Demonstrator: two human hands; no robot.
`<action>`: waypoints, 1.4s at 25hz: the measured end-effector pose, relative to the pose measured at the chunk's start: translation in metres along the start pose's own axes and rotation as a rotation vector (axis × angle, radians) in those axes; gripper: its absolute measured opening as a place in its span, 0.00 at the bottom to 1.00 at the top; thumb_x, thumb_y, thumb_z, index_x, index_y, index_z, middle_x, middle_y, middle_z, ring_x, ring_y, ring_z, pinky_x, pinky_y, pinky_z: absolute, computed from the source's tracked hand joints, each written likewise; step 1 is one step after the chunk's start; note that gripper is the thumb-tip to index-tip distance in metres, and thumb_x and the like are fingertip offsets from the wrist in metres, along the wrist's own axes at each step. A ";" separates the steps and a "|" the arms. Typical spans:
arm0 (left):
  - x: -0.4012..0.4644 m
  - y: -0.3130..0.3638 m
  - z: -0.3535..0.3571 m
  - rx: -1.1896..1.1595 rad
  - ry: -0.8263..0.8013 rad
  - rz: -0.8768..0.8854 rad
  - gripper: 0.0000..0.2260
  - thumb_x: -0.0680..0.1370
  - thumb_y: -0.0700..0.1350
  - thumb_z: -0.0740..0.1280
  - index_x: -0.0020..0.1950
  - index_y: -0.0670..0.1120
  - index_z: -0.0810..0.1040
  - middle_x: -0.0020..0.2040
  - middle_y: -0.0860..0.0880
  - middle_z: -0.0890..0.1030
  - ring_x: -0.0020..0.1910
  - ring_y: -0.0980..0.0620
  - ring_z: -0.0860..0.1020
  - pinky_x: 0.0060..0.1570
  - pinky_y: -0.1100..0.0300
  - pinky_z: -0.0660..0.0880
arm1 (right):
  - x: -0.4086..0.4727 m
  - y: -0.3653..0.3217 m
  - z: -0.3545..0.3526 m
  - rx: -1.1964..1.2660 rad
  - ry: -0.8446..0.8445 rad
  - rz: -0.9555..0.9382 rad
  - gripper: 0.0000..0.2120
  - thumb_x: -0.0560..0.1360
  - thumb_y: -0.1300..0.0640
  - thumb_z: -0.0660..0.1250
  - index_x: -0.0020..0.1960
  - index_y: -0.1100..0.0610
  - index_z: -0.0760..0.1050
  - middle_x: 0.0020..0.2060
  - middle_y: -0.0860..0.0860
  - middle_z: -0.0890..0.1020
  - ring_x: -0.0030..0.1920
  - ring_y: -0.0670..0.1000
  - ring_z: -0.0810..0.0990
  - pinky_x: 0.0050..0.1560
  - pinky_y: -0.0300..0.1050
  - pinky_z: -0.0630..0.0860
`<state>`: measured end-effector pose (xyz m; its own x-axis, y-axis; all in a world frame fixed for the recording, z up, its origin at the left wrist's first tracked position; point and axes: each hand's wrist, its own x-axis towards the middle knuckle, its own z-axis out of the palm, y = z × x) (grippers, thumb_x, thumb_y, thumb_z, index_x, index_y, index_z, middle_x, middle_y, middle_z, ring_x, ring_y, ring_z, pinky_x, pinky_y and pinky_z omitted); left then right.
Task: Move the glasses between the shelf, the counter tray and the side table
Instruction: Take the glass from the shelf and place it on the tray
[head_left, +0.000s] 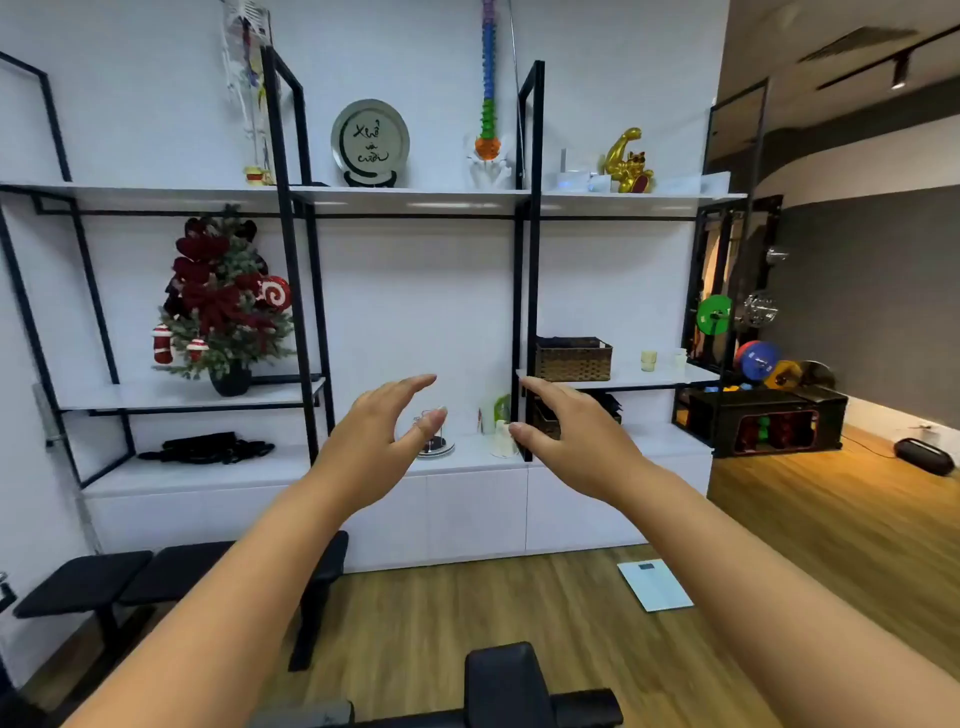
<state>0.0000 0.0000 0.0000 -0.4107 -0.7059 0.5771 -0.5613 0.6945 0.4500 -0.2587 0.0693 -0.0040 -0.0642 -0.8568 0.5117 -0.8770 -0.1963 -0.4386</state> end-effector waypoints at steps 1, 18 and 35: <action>-0.001 0.001 0.000 -0.008 -0.005 0.017 0.26 0.82 0.65 0.59 0.80 0.59 0.66 0.76 0.58 0.70 0.77 0.56 0.65 0.69 0.57 0.63 | -0.004 -0.002 0.001 0.007 0.007 0.005 0.31 0.81 0.39 0.65 0.81 0.44 0.62 0.76 0.45 0.71 0.77 0.49 0.65 0.74 0.52 0.68; 0.010 0.082 0.096 -0.067 -0.134 0.129 0.21 0.85 0.59 0.58 0.78 0.58 0.68 0.75 0.57 0.73 0.74 0.54 0.68 0.72 0.52 0.67 | -0.071 0.077 -0.048 -0.040 0.052 0.154 0.31 0.81 0.39 0.64 0.81 0.42 0.60 0.78 0.45 0.69 0.78 0.51 0.63 0.74 0.51 0.67; 0.104 0.290 0.306 -0.200 -0.162 0.185 0.21 0.87 0.56 0.54 0.79 0.56 0.69 0.74 0.59 0.73 0.74 0.59 0.67 0.73 0.55 0.66 | -0.100 0.329 -0.247 -0.067 0.073 0.207 0.32 0.81 0.39 0.65 0.82 0.43 0.59 0.78 0.47 0.69 0.78 0.53 0.66 0.75 0.59 0.69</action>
<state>-0.4256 0.0851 -0.0177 -0.6107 -0.5671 0.5527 -0.3208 0.8153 0.4821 -0.6584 0.2079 -0.0168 -0.2787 -0.8380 0.4692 -0.8710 0.0147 -0.4911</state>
